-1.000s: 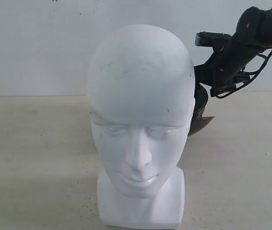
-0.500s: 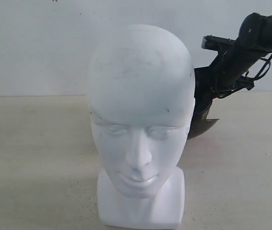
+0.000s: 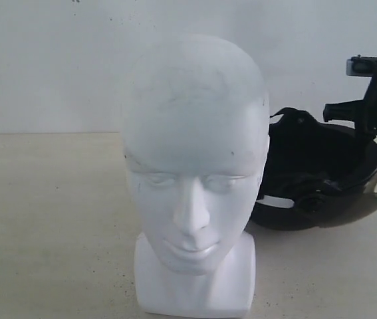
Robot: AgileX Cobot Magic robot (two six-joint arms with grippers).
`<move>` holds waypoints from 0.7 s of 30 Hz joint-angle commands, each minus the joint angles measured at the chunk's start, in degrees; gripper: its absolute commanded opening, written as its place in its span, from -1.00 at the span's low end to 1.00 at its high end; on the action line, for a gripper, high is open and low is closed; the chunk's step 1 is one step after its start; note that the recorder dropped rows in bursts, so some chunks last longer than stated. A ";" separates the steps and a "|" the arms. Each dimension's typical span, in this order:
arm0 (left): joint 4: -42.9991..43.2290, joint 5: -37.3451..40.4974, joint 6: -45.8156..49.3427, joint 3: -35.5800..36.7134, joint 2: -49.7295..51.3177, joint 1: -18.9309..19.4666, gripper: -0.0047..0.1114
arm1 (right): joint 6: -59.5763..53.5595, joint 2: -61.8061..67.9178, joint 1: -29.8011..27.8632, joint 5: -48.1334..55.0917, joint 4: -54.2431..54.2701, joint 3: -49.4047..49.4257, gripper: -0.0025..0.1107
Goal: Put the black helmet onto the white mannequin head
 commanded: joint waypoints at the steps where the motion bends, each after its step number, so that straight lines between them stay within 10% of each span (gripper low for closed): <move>1: -0.68 0.04 0.13 0.20 -0.09 -0.42 -0.84 | 9.49 -11.59 -0.42 -8.19 -4.29 15.24 -0.96; 11: -0.68 0.04 0.13 0.20 -0.09 -0.42 -0.84 | 28.44 -34.46 -0.42 -40.01 -6.69 51.79 -0.96; 21: -0.68 0.04 0.13 0.20 -0.09 -0.42 -0.84 | 29.45 -34.61 -0.42 -41.63 -6.92 54.74 -0.94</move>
